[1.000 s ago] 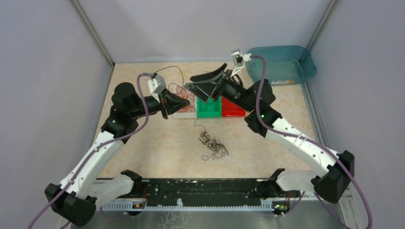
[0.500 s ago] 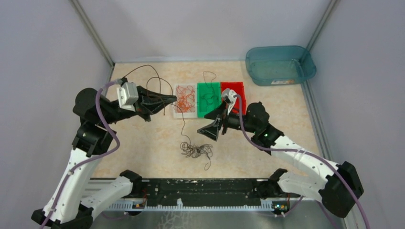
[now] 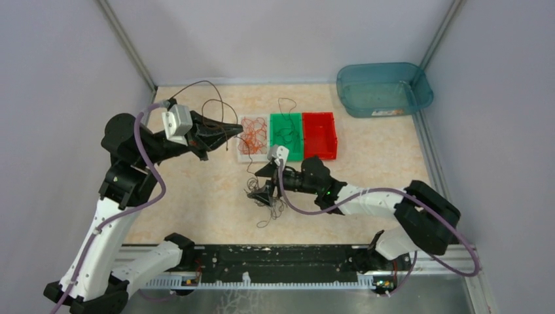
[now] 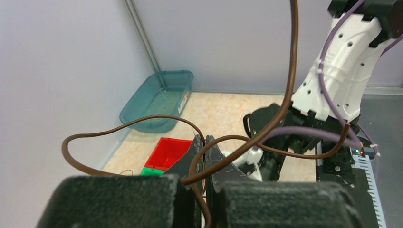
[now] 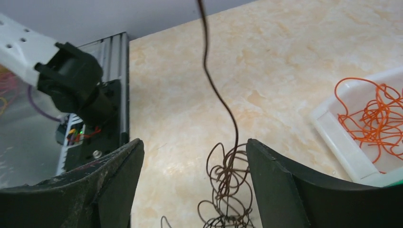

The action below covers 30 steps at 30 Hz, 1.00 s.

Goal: Untangle the cables

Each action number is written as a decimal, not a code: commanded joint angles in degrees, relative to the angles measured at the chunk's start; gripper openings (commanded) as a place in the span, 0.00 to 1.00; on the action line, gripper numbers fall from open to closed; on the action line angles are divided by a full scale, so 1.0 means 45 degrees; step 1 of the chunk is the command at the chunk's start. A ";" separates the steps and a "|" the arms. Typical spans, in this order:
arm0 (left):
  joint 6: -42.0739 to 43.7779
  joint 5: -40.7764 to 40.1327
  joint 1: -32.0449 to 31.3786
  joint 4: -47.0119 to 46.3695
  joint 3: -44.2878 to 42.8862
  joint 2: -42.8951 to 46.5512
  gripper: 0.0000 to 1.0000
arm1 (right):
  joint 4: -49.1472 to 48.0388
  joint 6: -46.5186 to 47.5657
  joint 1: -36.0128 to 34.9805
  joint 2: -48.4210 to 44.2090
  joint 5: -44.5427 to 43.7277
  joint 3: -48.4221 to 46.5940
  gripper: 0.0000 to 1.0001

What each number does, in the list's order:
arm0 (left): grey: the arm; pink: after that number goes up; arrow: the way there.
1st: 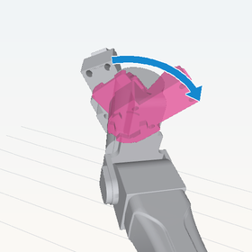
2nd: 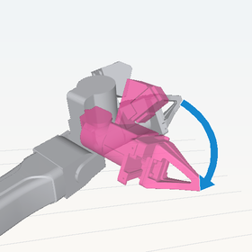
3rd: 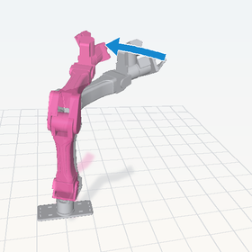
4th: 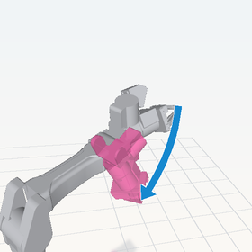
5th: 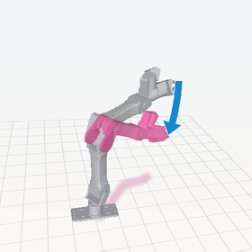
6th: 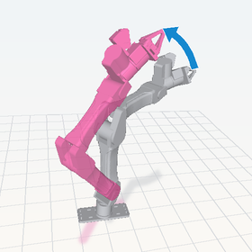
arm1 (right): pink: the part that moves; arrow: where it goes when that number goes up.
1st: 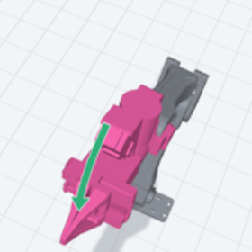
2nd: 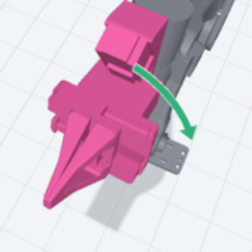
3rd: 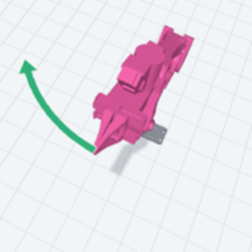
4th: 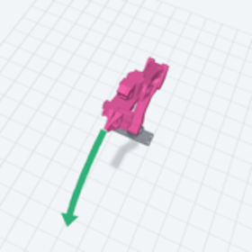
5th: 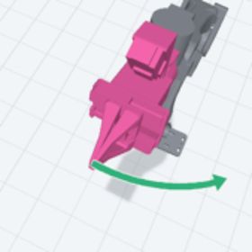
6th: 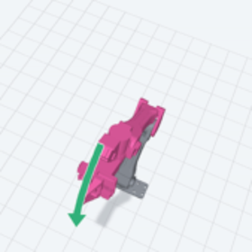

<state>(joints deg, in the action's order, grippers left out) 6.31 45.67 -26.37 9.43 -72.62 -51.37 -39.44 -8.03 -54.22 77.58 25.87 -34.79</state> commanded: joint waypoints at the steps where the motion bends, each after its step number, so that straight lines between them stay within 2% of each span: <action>1: 0.0243 -0.0071 -0.0041 0.0050 -0.0816 -0.0010 0.00 | -0.2947 0.0117 -0.0186 0.1385 -0.1175 -0.1170 0.77; 7: 0.0416 -0.0029 -0.0053 0.0151 -0.1410 -0.0132 0.00 | -0.4032 -0.0311 -0.0366 0.2932 -0.1060 -0.1645 0.64; 12: 0.0851 -0.0327 -0.0049 0.0004 -0.2335 -0.0434 0.00 | -0.4674 -0.0673 -0.0433 0.3689 -0.0950 -0.1127 0.41; 22: 0.3465 -0.2923 -0.0039 -0.2245 -0.4446 -0.1083 0.00 | -0.7618 -0.1767 -0.0457 0.5256 -0.2370 0.1590 0.37; 30: 0.6081 -0.4659 -0.0042 -0.4662 -0.6504 -0.1807 0.00 | -0.7719 -0.1517 -0.0460 0.5119 -0.3361 0.2638 0.36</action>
<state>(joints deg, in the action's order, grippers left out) 25.06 30.46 -26.39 -2.33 -96.84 -58.30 -68.55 -15.14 -55.75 101.10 13.61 -24.67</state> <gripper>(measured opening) 0.008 0.363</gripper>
